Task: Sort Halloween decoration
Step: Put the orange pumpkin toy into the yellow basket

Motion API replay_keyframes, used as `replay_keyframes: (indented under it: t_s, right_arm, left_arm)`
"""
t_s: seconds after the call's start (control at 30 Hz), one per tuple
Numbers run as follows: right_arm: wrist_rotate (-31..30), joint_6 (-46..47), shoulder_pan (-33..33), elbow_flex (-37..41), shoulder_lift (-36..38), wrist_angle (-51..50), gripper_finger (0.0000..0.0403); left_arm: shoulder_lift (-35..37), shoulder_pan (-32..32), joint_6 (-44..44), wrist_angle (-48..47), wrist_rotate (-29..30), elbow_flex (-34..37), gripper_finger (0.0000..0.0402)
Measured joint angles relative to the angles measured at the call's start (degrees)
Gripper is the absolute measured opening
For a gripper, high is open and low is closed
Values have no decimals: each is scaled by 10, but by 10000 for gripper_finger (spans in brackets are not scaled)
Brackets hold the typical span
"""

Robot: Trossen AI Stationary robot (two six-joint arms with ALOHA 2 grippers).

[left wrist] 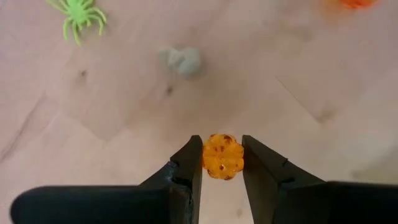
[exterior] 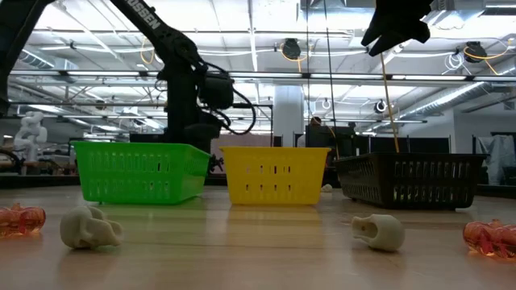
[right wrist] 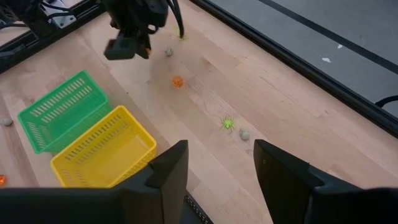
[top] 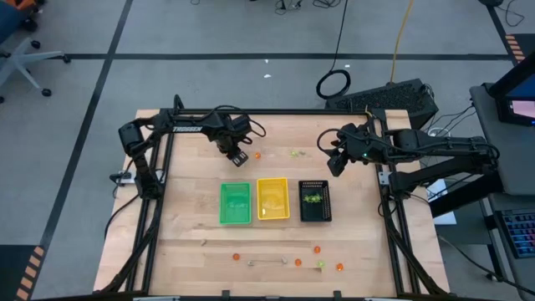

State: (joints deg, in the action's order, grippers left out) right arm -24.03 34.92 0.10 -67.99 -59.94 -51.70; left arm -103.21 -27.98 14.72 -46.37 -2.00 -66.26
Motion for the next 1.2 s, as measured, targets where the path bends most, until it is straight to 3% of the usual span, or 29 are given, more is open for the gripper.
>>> replay_keyframes:
  t_s: [0.43,0.8,1.03,1.2]
  right_arm:
    - [-40,4,0,0,0,5,169]
    - [-63,7,0,0,-11,21,169]
    - [-38,5,0,0,-43,42,169]
    - [32,4,0,0,-60,76,169]
  left_arm:
    - [150,42,127,5,-93,-2,86]
    - [281,119,219,133,-140,-3,86]
    - [311,173,210,207,-143,-3,86]
    - [311,207,205,256,-143,-3,86]
